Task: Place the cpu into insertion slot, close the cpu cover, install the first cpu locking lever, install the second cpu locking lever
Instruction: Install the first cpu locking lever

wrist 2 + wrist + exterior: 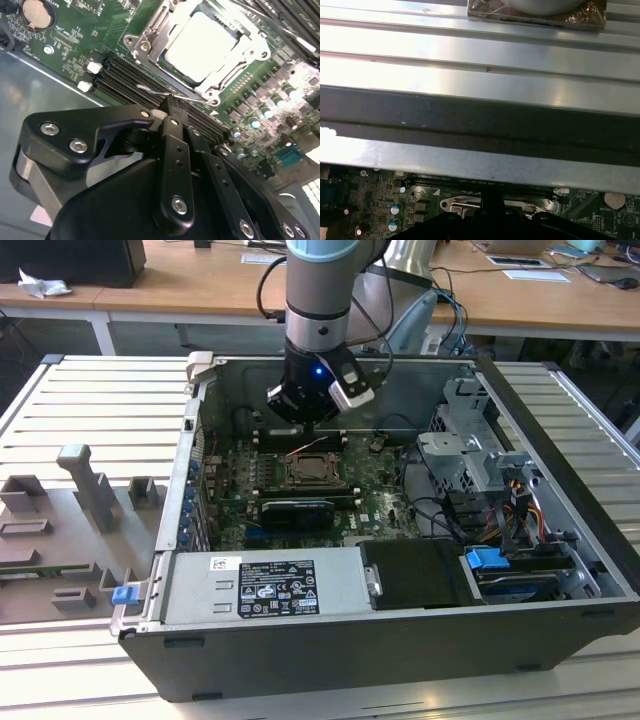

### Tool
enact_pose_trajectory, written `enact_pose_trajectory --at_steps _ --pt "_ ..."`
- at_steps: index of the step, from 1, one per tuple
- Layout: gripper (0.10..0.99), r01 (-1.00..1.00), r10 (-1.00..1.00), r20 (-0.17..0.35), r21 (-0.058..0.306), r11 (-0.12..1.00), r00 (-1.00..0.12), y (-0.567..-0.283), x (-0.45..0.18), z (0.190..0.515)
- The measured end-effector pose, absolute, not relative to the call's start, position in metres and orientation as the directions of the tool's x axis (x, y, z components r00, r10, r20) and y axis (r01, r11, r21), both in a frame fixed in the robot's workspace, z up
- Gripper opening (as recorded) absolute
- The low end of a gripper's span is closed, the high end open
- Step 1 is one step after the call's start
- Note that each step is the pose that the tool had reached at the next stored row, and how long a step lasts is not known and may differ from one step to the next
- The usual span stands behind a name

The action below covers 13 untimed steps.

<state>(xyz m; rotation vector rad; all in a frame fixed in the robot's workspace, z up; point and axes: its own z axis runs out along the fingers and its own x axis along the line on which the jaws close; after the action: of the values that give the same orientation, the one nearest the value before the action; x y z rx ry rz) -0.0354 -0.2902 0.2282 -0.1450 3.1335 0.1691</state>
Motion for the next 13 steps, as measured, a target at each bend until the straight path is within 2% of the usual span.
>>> enact_pose_trajectory --at_steps 3,13 --pt "0.106 -0.092 -0.091 -0.008 0.134 0.987 -0.996 -0.2901 -0.0326 0.2268" --pt "0.106 -0.09 -0.09 -0.007 0.119 0.989 -0.996 -0.2901 -0.0246 0.2248"
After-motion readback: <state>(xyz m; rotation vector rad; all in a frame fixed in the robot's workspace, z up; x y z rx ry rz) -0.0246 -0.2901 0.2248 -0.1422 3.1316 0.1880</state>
